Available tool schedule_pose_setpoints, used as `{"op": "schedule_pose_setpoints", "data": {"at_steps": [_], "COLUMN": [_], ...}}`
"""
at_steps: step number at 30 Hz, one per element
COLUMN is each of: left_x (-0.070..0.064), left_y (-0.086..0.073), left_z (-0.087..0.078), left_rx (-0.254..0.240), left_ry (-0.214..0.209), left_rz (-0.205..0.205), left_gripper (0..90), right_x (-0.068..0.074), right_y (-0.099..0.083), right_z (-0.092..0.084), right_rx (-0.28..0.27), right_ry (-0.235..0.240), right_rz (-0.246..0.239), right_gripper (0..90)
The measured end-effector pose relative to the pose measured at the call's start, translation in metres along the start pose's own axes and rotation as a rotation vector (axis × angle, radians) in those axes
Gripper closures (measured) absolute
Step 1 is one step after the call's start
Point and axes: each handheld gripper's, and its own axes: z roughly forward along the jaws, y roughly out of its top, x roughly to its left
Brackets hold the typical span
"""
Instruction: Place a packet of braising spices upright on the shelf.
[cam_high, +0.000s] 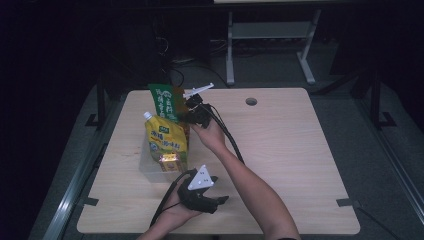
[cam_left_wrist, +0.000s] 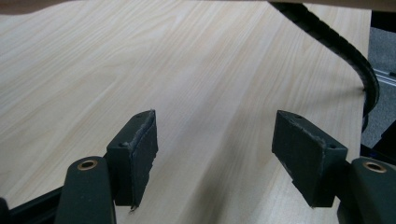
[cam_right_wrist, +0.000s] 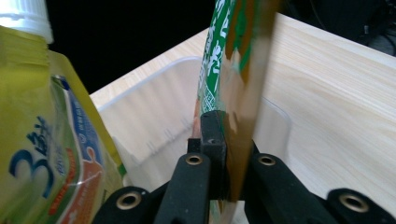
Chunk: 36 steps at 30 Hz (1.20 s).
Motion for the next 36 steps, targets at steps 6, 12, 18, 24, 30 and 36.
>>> {"op": "schedule_pose_setpoints", "data": {"at_steps": [6, 12, 18, 24, 30, 36], "left_x": [0.000, 0.001, 0.000, 0.000, 0.001, 0.002], "left_y": [0.000, 0.000, 0.001, 0.001, 0.001, 0.001], "left_z": [-0.001, -0.001, 0.000, 0.001, 0.000, 0.001], "left_rx": [0.000, -0.001, 0.001, 0.004, 0.003, 0.004], "left_ry": [0.000, 0.002, -0.001, -0.001, -0.001, 0.004], "left_rz": [0.005, 0.002, 0.007, 0.007, 0.003, -0.004], "left_gripper": [30.8, 30.7, 30.8, 30.8, 30.7, 29.1], "right_x": [-0.005, 0.000, -0.002, -0.006, -0.008, -0.012], "right_y": [0.001, 0.003, -0.001, -0.001, -0.001, -0.002], "right_z": [-0.002, -0.002, 0.008, 0.005, -0.001, -0.020], "right_rx": [-0.041, -0.056, -0.030, -0.023, -0.012, -0.037], "right_ry": [0.078, 0.103, 0.054, 0.034, 0.022, 0.056], "right_rz": [-0.015, -0.069, -0.068, -0.041, -0.045, -0.023], "right_gripper": [89.4, 89.4, 89.4, 85.0, 71.1, 60.9]}}
